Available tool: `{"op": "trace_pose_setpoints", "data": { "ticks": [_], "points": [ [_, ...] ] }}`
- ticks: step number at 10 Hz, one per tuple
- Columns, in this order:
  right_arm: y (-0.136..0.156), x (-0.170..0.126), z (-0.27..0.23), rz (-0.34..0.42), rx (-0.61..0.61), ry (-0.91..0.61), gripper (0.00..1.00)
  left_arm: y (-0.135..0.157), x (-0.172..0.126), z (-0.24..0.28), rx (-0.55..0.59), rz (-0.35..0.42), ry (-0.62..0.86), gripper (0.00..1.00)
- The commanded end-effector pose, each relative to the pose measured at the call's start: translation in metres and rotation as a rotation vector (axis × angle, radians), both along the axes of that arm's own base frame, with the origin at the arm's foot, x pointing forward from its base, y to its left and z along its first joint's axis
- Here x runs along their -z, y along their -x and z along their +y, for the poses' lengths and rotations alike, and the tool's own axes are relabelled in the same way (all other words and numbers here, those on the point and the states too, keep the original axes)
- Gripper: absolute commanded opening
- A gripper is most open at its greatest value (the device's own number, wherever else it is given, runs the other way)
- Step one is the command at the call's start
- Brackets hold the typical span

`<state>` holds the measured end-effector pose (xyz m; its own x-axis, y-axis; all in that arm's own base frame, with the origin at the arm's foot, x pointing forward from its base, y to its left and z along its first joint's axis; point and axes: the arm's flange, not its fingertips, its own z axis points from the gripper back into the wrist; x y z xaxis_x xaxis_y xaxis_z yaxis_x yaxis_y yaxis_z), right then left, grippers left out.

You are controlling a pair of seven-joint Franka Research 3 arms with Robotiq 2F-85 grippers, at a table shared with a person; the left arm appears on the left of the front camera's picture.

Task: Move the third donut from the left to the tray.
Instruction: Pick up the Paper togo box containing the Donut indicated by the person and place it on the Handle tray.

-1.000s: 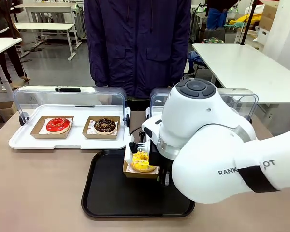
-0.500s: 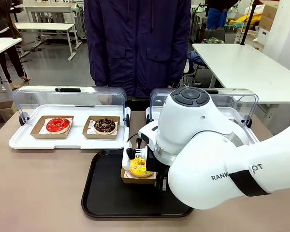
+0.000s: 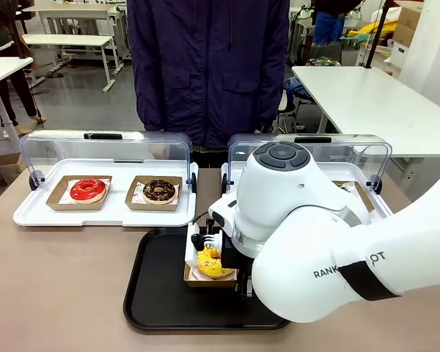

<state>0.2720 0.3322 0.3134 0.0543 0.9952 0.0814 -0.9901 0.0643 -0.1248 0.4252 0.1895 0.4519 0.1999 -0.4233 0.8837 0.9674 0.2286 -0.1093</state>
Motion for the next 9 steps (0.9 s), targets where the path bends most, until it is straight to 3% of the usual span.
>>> {"op": "trace_pose_setpoints", "data": {
  "ticks": [1, 4, 5, 6, 7, 9],
  "points": [
    [0.025, 0.014, -0.039, 0.025, -0.035, -0.031, 0.02, 0.002, -0.002, -0.001, 0.001, 0.003, -0.004, 1.00],
    [0.024, 0.015, -0.040, 0.031, -0.052, -0.034, 0.02, 0.002, -0.002, -0.001, 0.001, 0.003, -0.004, 1.00],
    [0.024, 0.015, -0.040, 0.021, -0.057, -0.031, 0.60, 0.002, -0.002, -0.001, 0.001, 0.003, -0.004, 1.00],
    [0.025, 0.014, -0.039, 0.017, -0.065, -0.032, 0.59, 0.002, -0.002, -0.001, 0.001, 0.003, -0.004, 1.00],
    [0.025, 0.013, -0.039, 0.017, -0.067, -0.037, 1.00, 0.002, -0.002, -0.001, 0.001, 0.003, -0.004, 1.00],
    [0.025, 0.002, -0.039, 0.008, -0.079, -0.050, 1.00, 0.002, -0.002, -0.001, 0.001, 0.003, -0.004, 1.00]
  ]
}}
